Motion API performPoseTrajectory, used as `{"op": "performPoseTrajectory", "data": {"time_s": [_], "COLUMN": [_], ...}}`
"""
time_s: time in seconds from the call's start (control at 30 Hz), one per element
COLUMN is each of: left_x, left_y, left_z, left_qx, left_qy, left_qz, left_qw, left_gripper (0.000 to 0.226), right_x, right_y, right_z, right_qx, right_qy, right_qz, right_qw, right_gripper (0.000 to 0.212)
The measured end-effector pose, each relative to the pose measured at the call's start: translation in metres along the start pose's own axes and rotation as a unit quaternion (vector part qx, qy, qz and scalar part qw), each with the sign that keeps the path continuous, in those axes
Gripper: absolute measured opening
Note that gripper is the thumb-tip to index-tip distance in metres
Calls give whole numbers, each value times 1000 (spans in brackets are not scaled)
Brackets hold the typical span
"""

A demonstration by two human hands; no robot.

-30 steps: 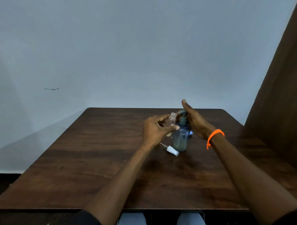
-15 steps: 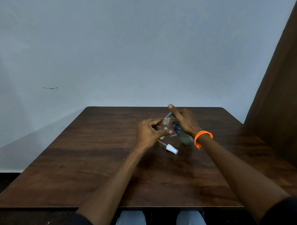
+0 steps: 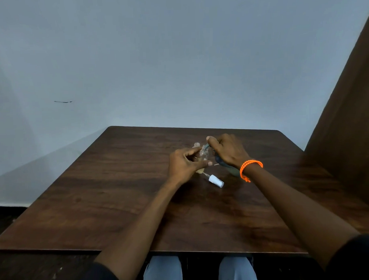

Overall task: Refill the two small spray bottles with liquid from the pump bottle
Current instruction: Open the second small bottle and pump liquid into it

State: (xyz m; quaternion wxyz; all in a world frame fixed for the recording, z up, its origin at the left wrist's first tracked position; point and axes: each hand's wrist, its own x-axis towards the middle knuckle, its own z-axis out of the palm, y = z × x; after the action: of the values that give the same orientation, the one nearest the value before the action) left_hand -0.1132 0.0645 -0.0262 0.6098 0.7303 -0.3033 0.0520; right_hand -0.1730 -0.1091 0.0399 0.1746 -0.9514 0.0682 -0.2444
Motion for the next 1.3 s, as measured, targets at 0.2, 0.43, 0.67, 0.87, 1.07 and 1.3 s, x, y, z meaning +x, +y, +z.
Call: {"op": "performPoseTrajectory", "data": {"time_s": [0.2,0.43,0.67,0.87,1.07,1.3], "left_x": [-2,-10,-20,-21,-22,-23], "left_y": [-4,-4,5,1,3,6], "left_z": [-5,-5,-7,-6,-6,-7], "left_qx": [-5,15,21,35,39,61], "left_qy": [-10,-25,-28,-29,-36,-34], "left_qz": [-26,-56,-53,-49,-35,-23], "left_qw": [1000,998,998,998,998,997], "left_gripper": [69,53,41,38,36,35], "right_x": [5,-5,-7,-17,-35,-33], "right_y": [3,-5,5,29,33,6], "right_z": [6,8,7,6,11,18], "right_qx": [-61,-60,-20,29,-95,-91], "right_qy": [-29,-31,-61,23,51,36], "right_qz": [-15,-54,-108,-163,-47,56], "right_qw": [998,996,992,986,993,994], "right_gripper": [83,57,58,51,74,95]}}
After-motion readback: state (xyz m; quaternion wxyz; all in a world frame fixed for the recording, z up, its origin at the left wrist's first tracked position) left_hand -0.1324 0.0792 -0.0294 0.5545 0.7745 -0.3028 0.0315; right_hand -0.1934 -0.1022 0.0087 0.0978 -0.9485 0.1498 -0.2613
